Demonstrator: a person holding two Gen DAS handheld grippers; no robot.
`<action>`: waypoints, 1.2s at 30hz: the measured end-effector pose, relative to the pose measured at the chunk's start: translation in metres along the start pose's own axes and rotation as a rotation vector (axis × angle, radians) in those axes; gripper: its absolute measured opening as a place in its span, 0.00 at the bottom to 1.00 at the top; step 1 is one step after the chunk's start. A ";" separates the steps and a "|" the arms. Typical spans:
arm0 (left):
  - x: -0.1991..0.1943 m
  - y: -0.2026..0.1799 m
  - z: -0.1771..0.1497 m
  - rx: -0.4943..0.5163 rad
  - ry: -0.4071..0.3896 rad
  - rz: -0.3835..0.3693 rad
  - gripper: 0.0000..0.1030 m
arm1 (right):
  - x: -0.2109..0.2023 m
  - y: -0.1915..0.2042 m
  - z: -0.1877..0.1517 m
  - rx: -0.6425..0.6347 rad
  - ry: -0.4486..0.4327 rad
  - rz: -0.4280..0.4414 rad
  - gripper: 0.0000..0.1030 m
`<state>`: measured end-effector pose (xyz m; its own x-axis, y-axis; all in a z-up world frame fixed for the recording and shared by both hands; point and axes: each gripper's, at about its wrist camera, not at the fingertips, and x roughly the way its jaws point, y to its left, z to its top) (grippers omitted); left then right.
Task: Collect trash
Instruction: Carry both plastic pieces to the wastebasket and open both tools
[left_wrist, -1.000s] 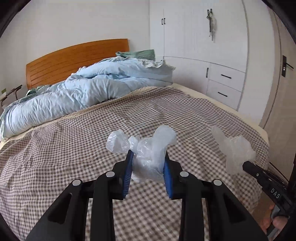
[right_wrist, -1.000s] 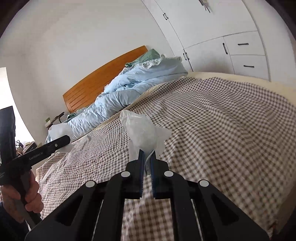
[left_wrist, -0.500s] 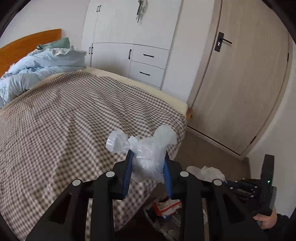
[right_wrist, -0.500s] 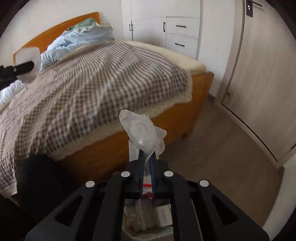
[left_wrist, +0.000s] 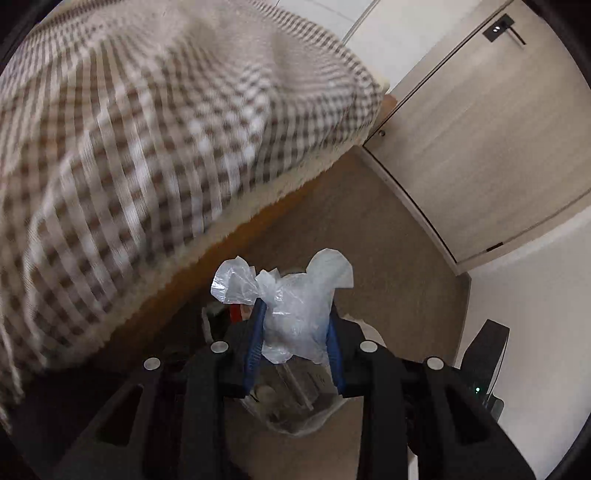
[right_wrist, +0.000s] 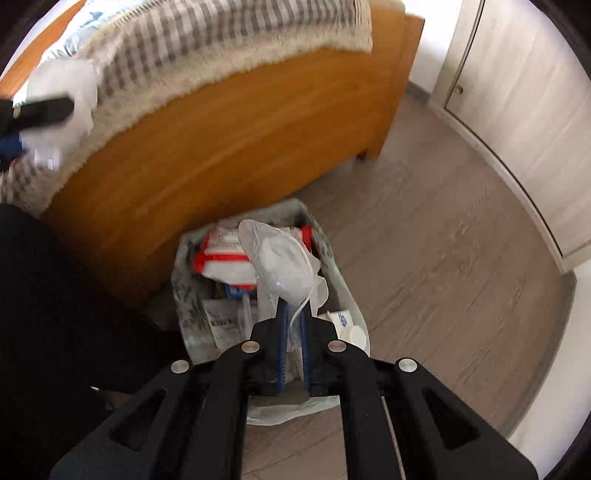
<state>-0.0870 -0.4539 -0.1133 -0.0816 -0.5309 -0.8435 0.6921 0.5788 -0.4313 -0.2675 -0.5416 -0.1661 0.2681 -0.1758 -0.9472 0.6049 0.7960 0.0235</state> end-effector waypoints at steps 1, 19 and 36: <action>0.010 0.004 -0.004 -0.040 0.037 -0.020 0.28 | 0.003 0.002 -0.002 -0.005 0.009 -0.001 0.07; 0.096 0.002 -0.016 -0.126 0.303 0.071 0.36 | 0.000 -0.025 0.008 0.137 -0.062 -0.013 0.48; 0.100 -0.007 -0.015 -0.050 0.288 0.072 0.80 | -0.009 -0.031 0.007 0.130 -0.066 -0.026 0.54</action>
<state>-0.1111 -0.5017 -0.1998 -0.2388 -0.2937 -0.9256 0.6683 0.6419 -0.3761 -0.2832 -0.5687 -0.1559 0.2976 -0.2366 -0.9249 0.7033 0.7094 0.0448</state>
